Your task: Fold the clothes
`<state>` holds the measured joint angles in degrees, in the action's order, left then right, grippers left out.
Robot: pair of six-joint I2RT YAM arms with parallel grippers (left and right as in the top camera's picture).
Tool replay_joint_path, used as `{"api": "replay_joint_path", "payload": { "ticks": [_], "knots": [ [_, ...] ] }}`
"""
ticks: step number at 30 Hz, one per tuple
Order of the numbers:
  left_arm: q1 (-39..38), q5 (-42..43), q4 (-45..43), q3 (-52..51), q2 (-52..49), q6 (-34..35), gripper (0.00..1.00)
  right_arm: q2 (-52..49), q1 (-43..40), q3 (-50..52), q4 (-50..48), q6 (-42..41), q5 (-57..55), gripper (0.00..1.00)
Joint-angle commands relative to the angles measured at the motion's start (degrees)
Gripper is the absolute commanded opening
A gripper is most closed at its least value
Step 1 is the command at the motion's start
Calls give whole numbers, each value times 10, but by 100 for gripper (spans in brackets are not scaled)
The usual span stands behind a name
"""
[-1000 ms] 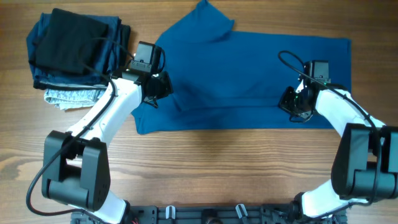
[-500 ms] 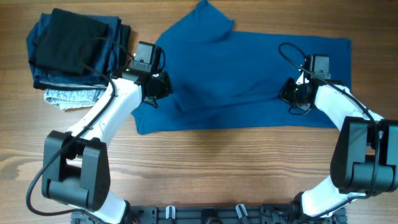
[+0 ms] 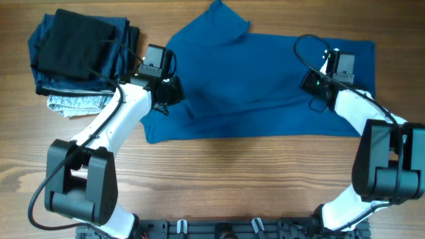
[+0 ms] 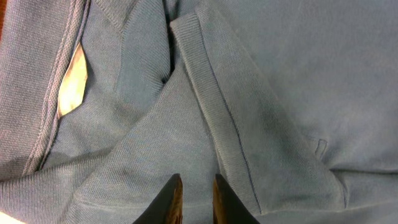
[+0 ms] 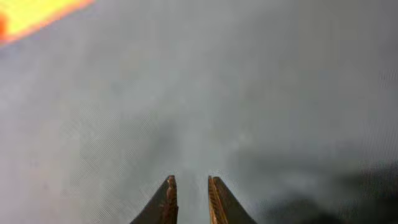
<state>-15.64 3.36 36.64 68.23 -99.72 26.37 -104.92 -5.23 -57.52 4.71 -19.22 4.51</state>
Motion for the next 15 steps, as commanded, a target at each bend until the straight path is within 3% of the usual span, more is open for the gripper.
{"api": "replay_joint_path", "payload": {
  "ticks": [1,4,7,11,15],
  "knots": [
    [0,6,-1,4,15,-2,17,25,1,-43,9,62,47,21],
    [0,-3,-1,4,15,-2,17,71,2,-84,85,93,125,19],
    [0,-4,-2,4,15,-2,17,108,13,-102,209,155,188,4],
    [0,-4,-2,4,15,-2,17,94,65,-89,332,272,189,4],
    [0,-27,-1,4,15,-2,14,48,141,-70,345,310,200,4]
  ]
}}
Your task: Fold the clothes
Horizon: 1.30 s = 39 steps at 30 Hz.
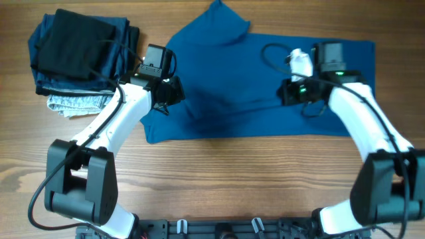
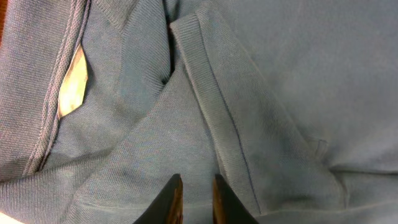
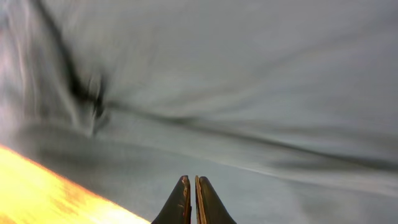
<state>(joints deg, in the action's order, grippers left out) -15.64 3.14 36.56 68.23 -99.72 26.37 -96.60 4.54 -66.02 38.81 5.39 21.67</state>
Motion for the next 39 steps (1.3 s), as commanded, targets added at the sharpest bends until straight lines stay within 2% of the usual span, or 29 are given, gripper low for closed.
{"api": "replay_joint_path", "payload": {
  "ticks": [1,4,10,14,25,32,39],
  "knots": [
    [0,-36,0,4,15,-2,14,-43,58,17,5,71,36,4],
    [2,-66,2,4,15,-2,14,-69,106,17,0,86,37,4],
    [10,-102,1,4,15,-2,14,-89,148,17,-2,96,37,4],
    [34,-101,3,4,15,28,12,-116,152,17,-17,94,37,4],
    [52,-101,6,4,15,28,14,-160,152,14,-82,19,13,4],
    [52,-101,6,4,15,29,14,-160,150,-20,-66,14,34,4],
    [52,-101,13,4,15,29,16,-161,150,-20,-122,-41,-48,6]
  ]
}}
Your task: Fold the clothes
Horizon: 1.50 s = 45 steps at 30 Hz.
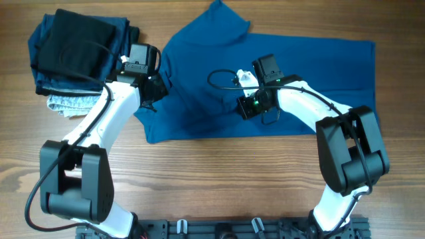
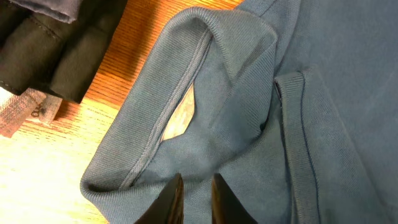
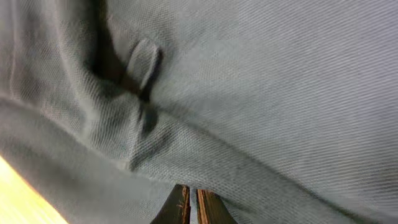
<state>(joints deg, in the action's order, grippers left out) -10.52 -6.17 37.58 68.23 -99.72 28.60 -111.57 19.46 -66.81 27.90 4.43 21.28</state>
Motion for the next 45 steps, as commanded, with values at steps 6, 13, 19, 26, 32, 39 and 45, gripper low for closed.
{"api": "replay_joint_path", "payload": {
  "ticks": [6,13,19,26,32,39,45],
  "knots": [
    [1,-7,11,4,15,6,16,-11,-1,-12,-90,-49,-80,13],
    [1,-7,13,4,15,6,17,-10,-4,-13,-172,-62,-124,23],
    [1,-7,13,4,15,6,19,64,-45,-62,-78,-123,-123,29],
    [-10,114,13,4,15,-39,6,91,-92,-59,144,-171,-213,22],
    [-101,133,6,4,15,-204,15,92,-239,-61,154,-226,-179,57],
    [-168,99,-74,4,-13,-276,34,91,-408,-61,165,-224,-179,66],
    [-207,13,-120,4,-61,-300,34,91,-479,-60,161,-226,-178,100]
  ]
}}
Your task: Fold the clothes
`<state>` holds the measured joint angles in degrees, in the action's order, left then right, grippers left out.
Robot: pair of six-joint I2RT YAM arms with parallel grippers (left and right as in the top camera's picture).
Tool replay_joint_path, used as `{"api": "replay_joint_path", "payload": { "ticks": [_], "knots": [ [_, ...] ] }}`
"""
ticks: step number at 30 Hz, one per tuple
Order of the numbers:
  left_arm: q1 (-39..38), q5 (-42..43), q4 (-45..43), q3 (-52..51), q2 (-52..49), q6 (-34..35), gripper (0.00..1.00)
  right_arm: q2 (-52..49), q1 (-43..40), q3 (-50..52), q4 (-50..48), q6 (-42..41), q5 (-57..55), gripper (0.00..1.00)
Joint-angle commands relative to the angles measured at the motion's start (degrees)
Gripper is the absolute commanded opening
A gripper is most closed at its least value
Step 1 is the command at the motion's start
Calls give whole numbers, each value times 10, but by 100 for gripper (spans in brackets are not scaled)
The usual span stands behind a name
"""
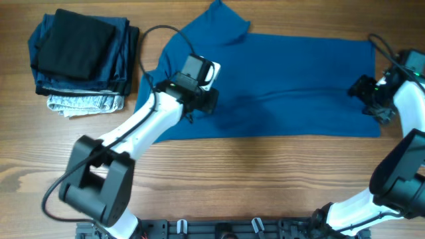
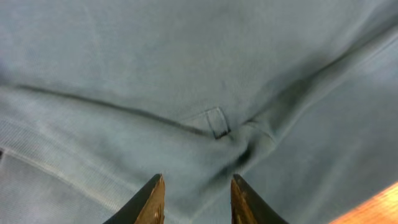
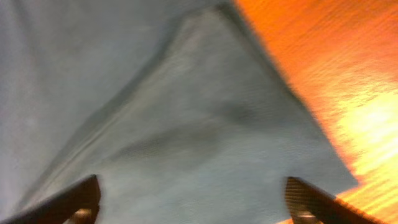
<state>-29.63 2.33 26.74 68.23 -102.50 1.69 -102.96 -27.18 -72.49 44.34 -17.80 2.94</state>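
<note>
A blue shirt (image 1: 285, 79) lies flat across the back of the wooden table (image 1: 265, 186), one sleeve sticking out at the far left. My left gripper (image 1: 211, 101) is low over its left-middle part, open; in the left wrist view the left gripper (image 2: 196, 196) has blue fabric and a small sewn tab (image 2: 216, 121) ahead of it. My right gripper (image 1: 354, 91) is over the shirt's right end, wide open. In the right wrist view the right gripper (image 3: 196, 199) straddles a shirt corner (image 3: 205, 106), nothing held.
A stack of folded dark clothes (image 1: 80, 46) sits at the back left, with a pale denim piece (image 1: 83, 103) under its front edge. Bare wood (image 3: 329, 68) shows just past the shirt's right end. Cables trail from both arms over the shirt.
My left gripper was shut at the shirt's left edge near the stack; now it is open over the shirt's left-middle. My right gripper was shut at the middle; now it is wide open at the right end.
At first the left gripper was shut over the shirt's collar area and the right one shut near the right end. The right gripper then stood further left, then at the middle, while the left went to the left edge. Now both are open, left at left-middle, right at the right end.
</note>
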Motion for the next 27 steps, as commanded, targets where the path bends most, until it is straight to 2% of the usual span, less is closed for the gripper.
{"api": "replay_joint_path", "payload": {
  "ticks": [1,5,8,11,15,19,27],
  "knots": [
    [-19,-80,-12,4,-38,-43,34,5,-13,-3,-5,-4,5,100],
    [-33,-108,-1,4,-48,-118,38,5,-13,-3,-15,-4,5,99],
    [-44,-151,4,4,-48,-122,39,5,-13,-3,-25,-3,5,100],
    [-59,-150,37,4,-48,-145,40,5,-13,-3,-34,-3,5,99],
    [-81,-150,93,4,-46,-150,48,5,-13,-3,-45,-3,5,99],
    [-83,-133,104,4,-43,-152,51,5,-13,-3,-47,-4,5,99],
    [-64,-134,112,2,-45,-200,49,5,-13,-3,-47,-3,5,99]
  ]
}}
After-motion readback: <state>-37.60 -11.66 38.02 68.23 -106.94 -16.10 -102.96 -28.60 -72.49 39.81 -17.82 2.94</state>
